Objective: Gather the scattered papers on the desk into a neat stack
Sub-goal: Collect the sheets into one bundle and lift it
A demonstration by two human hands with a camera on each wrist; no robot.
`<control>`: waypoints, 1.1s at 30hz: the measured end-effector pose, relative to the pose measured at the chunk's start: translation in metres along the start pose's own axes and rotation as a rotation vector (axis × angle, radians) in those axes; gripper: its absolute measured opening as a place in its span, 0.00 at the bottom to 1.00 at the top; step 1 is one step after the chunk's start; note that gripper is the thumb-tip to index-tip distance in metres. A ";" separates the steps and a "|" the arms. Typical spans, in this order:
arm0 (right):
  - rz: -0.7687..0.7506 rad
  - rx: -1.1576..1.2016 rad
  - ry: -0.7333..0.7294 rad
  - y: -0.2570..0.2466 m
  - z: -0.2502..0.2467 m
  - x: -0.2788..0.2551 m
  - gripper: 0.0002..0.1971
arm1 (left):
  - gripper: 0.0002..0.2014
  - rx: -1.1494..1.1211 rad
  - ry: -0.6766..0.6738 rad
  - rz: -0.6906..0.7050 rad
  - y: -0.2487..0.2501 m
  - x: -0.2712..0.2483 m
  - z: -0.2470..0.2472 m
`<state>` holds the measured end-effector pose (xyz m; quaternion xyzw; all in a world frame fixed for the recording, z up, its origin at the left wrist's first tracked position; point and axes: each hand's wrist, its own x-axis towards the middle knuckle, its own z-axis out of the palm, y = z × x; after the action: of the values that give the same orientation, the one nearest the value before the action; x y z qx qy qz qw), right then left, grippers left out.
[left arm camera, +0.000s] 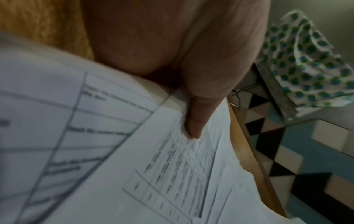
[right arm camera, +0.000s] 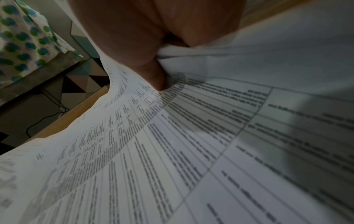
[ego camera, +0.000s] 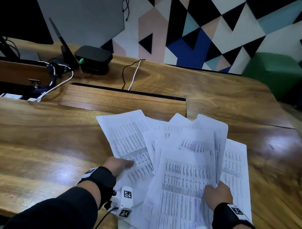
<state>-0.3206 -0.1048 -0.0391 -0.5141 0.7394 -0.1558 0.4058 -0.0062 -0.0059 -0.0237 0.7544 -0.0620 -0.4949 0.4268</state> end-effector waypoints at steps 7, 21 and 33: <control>0.087 0.101 -0.015 -0.006 -0.010 0.004 0.07 | 0.04 0.101 -0.006 0.589 0.086 -0.074 -0.054; 0.166 0.126 -0.069 -0.019 -0.021 -0.006 0.06 | 0.20 -0.469 -0.445 0.401 0.120 -0.091 -0.075; 0.245 0.274 -0.354 -0.002 -0.037 0.005 0.15 | 0.19 0.193 -0.199 0.134 -0.003 -0.031 0.040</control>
<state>-0.3487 -0.1166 -0.0169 -0.3801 0.6855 -0.1119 0.6108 -0.0543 -0.0111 -0.0100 0.7335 -0.2016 -0.5291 0.3760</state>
